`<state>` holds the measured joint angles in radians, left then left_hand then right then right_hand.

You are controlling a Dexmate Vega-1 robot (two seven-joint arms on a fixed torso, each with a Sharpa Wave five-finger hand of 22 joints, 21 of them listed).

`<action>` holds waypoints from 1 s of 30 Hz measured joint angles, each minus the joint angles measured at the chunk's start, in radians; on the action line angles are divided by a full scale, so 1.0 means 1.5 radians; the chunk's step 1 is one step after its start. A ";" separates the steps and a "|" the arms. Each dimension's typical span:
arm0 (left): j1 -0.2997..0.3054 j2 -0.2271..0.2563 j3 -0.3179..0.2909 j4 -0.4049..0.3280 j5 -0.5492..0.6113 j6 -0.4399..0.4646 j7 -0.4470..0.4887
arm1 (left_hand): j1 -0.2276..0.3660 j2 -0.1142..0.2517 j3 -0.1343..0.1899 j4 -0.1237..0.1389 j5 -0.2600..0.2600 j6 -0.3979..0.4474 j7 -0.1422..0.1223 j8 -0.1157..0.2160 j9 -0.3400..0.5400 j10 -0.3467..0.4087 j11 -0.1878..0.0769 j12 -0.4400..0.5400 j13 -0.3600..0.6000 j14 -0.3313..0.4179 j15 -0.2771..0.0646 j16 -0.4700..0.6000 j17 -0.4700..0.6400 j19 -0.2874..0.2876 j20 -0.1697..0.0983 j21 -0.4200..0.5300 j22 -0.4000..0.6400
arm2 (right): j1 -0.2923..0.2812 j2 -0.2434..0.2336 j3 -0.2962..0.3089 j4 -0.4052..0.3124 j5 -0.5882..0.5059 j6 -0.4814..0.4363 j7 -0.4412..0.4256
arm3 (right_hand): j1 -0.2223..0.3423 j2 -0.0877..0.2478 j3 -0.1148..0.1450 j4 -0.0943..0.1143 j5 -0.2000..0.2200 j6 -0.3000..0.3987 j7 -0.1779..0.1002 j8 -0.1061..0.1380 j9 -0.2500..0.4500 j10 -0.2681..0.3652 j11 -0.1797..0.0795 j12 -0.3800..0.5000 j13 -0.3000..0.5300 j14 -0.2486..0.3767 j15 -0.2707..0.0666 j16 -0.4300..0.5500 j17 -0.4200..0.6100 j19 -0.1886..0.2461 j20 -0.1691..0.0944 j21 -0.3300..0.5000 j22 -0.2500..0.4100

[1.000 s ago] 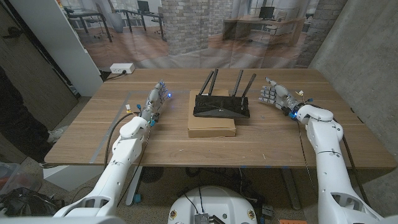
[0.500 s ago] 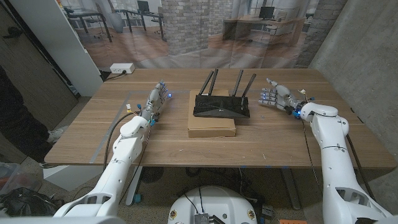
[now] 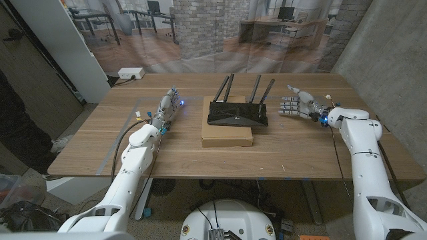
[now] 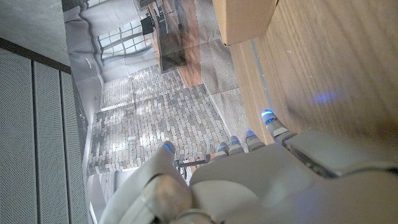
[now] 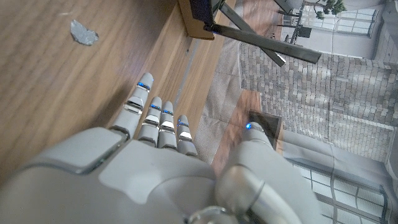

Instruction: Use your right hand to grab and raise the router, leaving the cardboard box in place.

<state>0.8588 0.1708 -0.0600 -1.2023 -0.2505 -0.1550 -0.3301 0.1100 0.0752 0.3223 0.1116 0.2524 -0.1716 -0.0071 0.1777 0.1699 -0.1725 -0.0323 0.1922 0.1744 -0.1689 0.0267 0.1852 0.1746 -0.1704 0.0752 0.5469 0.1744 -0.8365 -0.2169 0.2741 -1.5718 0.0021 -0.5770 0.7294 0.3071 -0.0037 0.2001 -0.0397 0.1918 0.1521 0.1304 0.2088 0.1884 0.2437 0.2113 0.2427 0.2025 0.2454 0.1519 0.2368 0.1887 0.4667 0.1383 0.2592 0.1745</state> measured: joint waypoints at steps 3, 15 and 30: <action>-0.002 -0.001 -0.002 0.003 0.002 -0.001 -0.003 | 0.000 0.000 0.000 0.000 0.000 0.000 0.000 0.000 0.000 0.000 0.000 0.000 0.000 0.000 0.000 0.000 0.000 0.000 0.000 0.000 0.000 | 0.006 -0.012 -0.003 0.000 0.000 -0.016 0.010 | 0.000 0.000 0.000 0.000 0.000 0.004 0.004 0.000 0.000 0.003 0.003 0.000 0.000 0.006 0.001 0.000 0.000 0.010 0.001 0.003 0.000; -0.009 -0.006 -0.008 0.017 0.007 -0.004 -0.009 | 0.000 0.000 0.000 0.000 0.000 0.000 0.000 0.000 0.000 -0.002 0.002 0.000 0.000 0.000 0.000 0.000 0.000 0.000 0.000 -0.002 0.000 | 0.029 -0.058 -0.018 0.020 0.003 -0.084 0.065 | -0.026 -0.010 -0.015 0.005 0.003 0.024 0.002 0.004 0.000 0.031 0.005 0.000 0.003 0.042 0.013 0.005 0.000 0.058 0.005 0.008 0.000; -0.014 -0.011 -0.014 0.028 0.011 -0.008 -0.016 | 0.003 0.003 0.000 0.000 0.000 -0.004 0.004 0.000 0.000 -0.002 0.002 0.000 0.000 -0.001 0.001 0.000 0.000 0.000 0.000 -0.005 0.000 | 0.047 -0.101 -0.034 0.042 0.007 -0.134 0.113 | -0.048 -0.015 -0.032 0.012 0.013 0.063 0.009 0.011 0.006 0.078 0.005 0.009 0.009 0.101 0.023 0.012 0.003 0.112 0.003 0.016 0.000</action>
<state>0.8381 0.1549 -0.0816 -1.1607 -0.2334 -0.1666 -0.3539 0.1140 0.0793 0.3224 0.1117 0.2524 -0.1769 -0.0017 0.1777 0.1698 -0.1761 -0.0287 0.1917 0.1743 -0.1707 0.0286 0.1852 0.1744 -0.1704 0.0752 0.5398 0.1744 -0.7665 -0.3683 0.2228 -1.5091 0.0127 -0.7780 0.8989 0.2347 -0.0261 0.1519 -0.0219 0.2113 0.2473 0.1431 0.2257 0.1981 0.3612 0.2181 0.2556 0.2165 0.3972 0.1857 0.2553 0.1933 0.6348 0.1423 0.2827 0.1744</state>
